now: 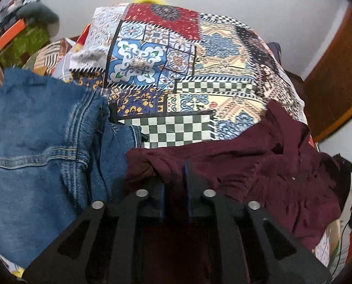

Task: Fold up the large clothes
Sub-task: 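Lay the hem over the collar and open both grippers, then grasp the folded shirt with the left gripper and fold it over again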

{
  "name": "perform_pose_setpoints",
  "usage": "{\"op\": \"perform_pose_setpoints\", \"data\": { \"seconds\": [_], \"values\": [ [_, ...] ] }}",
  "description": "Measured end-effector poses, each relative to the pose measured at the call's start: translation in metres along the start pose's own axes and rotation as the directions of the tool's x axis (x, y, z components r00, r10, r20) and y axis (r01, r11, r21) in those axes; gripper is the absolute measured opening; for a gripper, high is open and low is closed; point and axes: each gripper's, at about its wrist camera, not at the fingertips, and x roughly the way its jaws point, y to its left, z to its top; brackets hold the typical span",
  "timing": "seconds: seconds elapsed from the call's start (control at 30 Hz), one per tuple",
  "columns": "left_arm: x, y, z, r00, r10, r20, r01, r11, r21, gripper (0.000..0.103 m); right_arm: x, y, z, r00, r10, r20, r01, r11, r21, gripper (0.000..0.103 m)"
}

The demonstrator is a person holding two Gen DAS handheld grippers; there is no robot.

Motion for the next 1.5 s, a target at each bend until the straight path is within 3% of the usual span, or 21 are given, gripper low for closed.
{"op": "perform_pose_setpoints", "data": {
  "seconds": [0.03,0.1,0.13,0.17,0.2,0.3,0.47,0.63,0.8,0.93,1.0,1.1,1.33,1.5],
  "values": [
    [-0.007,-0.002,0.001,1.0,-0.006,-0.005,0.006,1.0,0.007,0.026,-0.006,0.0,0.002,1.0,0.003,-0.001,-0.003,1.0,-0.007,0.02],
    [-0.024,-0.006,0.002,0.999,-0.041,0.01,0.041,0.999,0.008,0.05,-0.021,0.003,0.003,0.999,-0.01,0.033,0.01,1.0,-0.016,0.039],
    [-0.038,-0.008,0.002,0.997,-0.065,0.052,0.065,0.998,0.007,0.053,-0.035,0.004,0.002,0.997,-0.021,0.077,0.022,1.0,-0.019,0.06],
    [-0.05,-0.011,0.003,0.993,-0.076,0.086,0.075,0.997,0.015,0.057,-0.048,0.006,0.0,0.992,-0.029,0.126,0.032,0.999,-0.021,0.073],
    [-0.061,-0.013,0.003,0.991,-0.076,0.11,0.074,0.997,0.026,0.059,-0.061,0.008,-0.002,0.984,-0.03,0.175,0.035,0.999,-0.023,0.076],
    [-0.089,-0.03,0.0,0.982,-0.043,0.182,0.029,0.996,0.082,0.06,-0.087,0.017,-0.006,0.973,-0.007,0.231,0.016,0.999,-0.037,0.076],
    [-0.096,-0.065,-0.016,0.982,-0.007,0.188,-0.031,0.98,0.197,0.067,-0.103,0.053,-0.021,0.973,0.095,0.209,-0.073,0.991,-0.111,0.076],
    [-0.071,-0.097,-0.045,0.99,-0.03,0.134,-0.008,0.961,0.275,0.069,-0.083,0.098,-0.043,0.975,0.158,0.155,-0.124,0.97,-0.209,0.077],
    [-0.029,-0.112,-0.07,0.998,-0.06,0.027,0.05,0.96,0.274,0.069,-0.04,0.124,-0.067,0.986,0.161,0.044,-0.145,0.956,-0.257,0.078],
    [0.007,-0.117,-0.09,1.0,-0.009,-0.012,0.013,0.955,0.295,0.072,-0.008,0.126,-0.082,0.989,0.141,-0.048,-0.149,0.957,-0.249,0.078],
    [0.018,-0.12,-0.099,1.0,0.024,0.01,-0.026,0.944,0.328,0.08,0.001,0.124,-0.087,0.986,0.15,-0.073,-0.163,0.958,-0.235,0.079],
    [0.017,-0.124,-0.109,0.996,0.046,0.07,-0.069,0.923,0.379,0.083,0.003,0.119,-0.089,0.987,0.15,-0.056,-0.16,0.959,-0.234,0.087],
    [-0.001,-0.111,-0.124,0.996,0.016,0.085,-0.048,0.92,0.388,0.083,-0.006,0.106,-0.1,0.986,0.168,-0.022,-0.168,0.957,-0.235,0.09],
    [-0.024,-0.096,-0.138,0.996,-0.016,0.093,-0.018,0.938,0.347,0.083,-0.015,0.091,-0.107,0.988,0.156,-0.024,-0.157,0.968,-0.194,0.091]
  ]
}}
